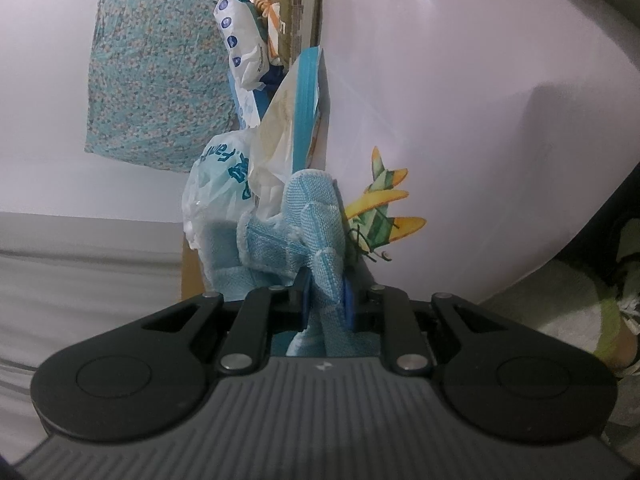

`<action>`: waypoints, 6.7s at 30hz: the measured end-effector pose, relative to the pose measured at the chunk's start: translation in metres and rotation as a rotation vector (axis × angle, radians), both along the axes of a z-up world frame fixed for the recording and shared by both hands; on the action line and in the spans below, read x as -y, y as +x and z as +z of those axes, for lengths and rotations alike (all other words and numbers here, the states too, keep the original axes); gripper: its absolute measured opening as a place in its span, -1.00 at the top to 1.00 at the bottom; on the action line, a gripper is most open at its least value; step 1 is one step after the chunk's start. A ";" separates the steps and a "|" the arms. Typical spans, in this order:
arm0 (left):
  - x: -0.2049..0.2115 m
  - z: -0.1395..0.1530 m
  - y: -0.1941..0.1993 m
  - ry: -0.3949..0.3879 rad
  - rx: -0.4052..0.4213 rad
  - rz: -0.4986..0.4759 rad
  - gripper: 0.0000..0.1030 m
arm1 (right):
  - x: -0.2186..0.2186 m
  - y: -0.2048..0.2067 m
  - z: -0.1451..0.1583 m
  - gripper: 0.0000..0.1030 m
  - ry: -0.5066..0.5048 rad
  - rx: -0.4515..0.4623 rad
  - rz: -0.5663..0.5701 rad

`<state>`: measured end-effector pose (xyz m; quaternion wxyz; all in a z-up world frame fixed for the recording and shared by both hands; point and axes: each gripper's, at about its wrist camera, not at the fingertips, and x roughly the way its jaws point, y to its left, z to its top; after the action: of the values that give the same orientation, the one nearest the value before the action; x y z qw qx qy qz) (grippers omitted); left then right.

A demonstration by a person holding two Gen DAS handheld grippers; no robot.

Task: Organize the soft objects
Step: 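Close the left tool on the blue towel beside the right tool, then open the left tool while the right tool lifts the blue towel, then carry the blue towel with the right tool into the box and release, then move both open tools back to the pile on the bed, then close the left tool on the clear bread bag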

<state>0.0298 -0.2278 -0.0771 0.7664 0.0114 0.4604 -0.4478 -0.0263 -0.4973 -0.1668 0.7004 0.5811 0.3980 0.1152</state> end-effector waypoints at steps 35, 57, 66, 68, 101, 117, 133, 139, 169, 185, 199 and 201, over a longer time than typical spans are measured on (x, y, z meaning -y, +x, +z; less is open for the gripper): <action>0.023 -0.013 -0.012 0.037 0.076 -0.106 -0.60 | -0.010 0.013 0.022 0.23 -0.112 0.057 0.100; -0.020 -0.027 0.023 0.027 -0.095 0.125 -0.58 | -0.007 0.008 -0.001 0.67 0.010 0.026 0.040; -0.029 -0.004 0.009 -0.031 -0.052 0.118 -0.45 | -0.018 0.006 0.032 0.72 -0.054 0.089 0.066; -0.038 0.009 0.006 -0.052 -0.024 0.132 -0.45 | -0.024 0.008 0.046 0.72 -0.069 0.114 0.080; -0.314 0.109 0.085 -0.111 0.159 0.944 -0.61 | -0.353 0.330 0.185 0.72 -0.593 0.132 0.499; -0.360 0.104 0.061 -0.143 0.148 0.997 -0.64 | -0.472 0.365 0.160 0.06 -1.190 0.077 0.560; -0.348 0.112 0.044 -0.123 0.184 0.981 -0.71 | -0.354 0.301 0.235 -0.48 -0.735 0.286 0.428; -0.314 0.119 0.034 -0.107 0.223 0.899 -0.82 | -0.254 0.238 0.249 -0.73 -0.610 0.374 0.392; -0.013 0.015 0.028 0.073 0.069 0.285 -0.78 | 0.013 0.110 0.102 0.17 -0.447 0.224 0.097; -0.013 -0.018 0.053 0.066 -0.038 0.306 -0.73 | -0.037 0.134 0.061 0.60 -0.625 0.140 0.283; -0.009 -0.028 0.065 0.126 -0.072 0.291 -0.86 | -0.013 0.090 0.018 0.50 -0.026 0.061 0.213; -0.009 -0.029 0.068 0.132 -0.081 0.295 -0.86 | -0.008 0.086 0.014 0.50 0.023 0.053 0.188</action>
<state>0.0979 -0.2192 -0.1061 0.8023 -0.0238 0.5160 -0.2991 0.0594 -0.4896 -0.1525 0.6901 0.5459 0.4307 0.2007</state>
